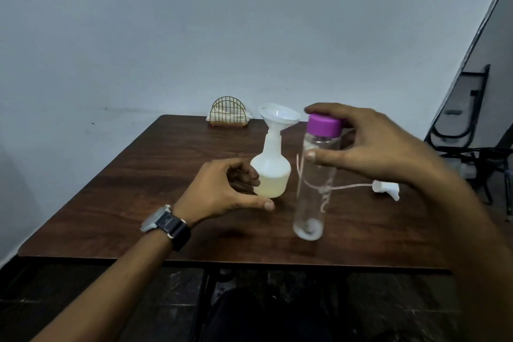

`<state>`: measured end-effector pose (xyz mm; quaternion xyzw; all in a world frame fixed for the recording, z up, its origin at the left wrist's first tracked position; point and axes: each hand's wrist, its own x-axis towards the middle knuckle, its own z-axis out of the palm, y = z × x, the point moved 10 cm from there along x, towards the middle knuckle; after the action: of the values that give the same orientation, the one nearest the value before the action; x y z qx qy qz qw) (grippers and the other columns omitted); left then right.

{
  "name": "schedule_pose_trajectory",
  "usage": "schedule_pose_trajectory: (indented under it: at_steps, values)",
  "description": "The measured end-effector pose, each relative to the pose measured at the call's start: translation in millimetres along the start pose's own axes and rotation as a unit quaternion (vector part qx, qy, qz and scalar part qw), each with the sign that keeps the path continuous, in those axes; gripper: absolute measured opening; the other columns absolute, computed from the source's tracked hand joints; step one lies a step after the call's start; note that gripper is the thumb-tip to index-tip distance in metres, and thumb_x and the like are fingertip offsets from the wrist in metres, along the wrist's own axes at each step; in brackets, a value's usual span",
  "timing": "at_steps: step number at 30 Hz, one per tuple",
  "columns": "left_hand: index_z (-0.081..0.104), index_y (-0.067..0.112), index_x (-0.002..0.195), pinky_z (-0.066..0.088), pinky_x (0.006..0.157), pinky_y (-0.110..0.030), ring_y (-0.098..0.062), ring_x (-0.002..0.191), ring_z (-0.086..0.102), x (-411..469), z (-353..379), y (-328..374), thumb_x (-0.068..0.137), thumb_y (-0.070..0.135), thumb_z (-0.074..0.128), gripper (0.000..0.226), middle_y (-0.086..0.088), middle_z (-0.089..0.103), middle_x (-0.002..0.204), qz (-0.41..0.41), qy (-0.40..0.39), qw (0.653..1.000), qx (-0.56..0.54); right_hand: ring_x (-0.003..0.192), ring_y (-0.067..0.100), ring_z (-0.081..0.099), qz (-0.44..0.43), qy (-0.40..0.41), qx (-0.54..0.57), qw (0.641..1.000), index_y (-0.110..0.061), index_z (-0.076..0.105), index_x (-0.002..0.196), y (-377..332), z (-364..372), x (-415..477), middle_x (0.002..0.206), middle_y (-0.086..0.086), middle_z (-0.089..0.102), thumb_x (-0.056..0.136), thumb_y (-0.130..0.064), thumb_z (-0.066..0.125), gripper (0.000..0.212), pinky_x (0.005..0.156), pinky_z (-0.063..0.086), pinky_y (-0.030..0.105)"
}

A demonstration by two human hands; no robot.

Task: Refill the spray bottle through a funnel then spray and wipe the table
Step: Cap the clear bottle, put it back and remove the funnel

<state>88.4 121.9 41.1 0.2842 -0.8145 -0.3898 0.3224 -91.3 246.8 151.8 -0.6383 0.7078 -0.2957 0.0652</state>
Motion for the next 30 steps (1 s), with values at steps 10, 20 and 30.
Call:
schedule_pose_trajectory:
  at_steps: [10,20,30]
  values:
    - [0.061,0.024,0.123,0.057,0.098,-0.030,-0.002,0.110,0.067,28.5,-21.4,-26.0,0.048,0.065,0.092,0.091,0.010,0.071,0.121,-0.025,0.105,0.990,0.093,0.081,0.024,0.080,0.078,0.103,0.038,0.991,-0.048,0.055,0.142,66.1,-53.1,19.0,0.120,-0.008,0.068,0.075,-0.046,0.090,0.076,0.090,0.064,0.049]
    - [0.015,0.040,0.156,0.036,0.121,-0.043,-0.011,0.145,0.042,59.3,29.6,-66.2,0.034,0.070,0.097,0.150,0.012,0.039,0.161,-0.061,-0.033,0.996,0.061,0.118,0.023,0.065,0.049,0.186,-0.023,0.981,-0.028,0.049,0.154,112.9,-48.1,142.6,0.142,0.003,0.063,0.085,-0.038,0.084,0.078,0.098,0.043,0.027]
    - [0.022,0.039,0.155,0.034,0.119,-0.023,0.007,0.141,0.040,80.5,32.4,-84.5,0.029,0.060,0.103,0.151,0.019,0.042,0.157,-0.001,-0.058,0.998,0.025,0.134,0.033,0.053,0.076,0.175,-0.010,0.981,-0.024,0.043,0.159,173.4,-20.4,265.9,0.144,0.015,0.057,0.082,-0.032,0.084,0.087,0.111,0.048,0.045]
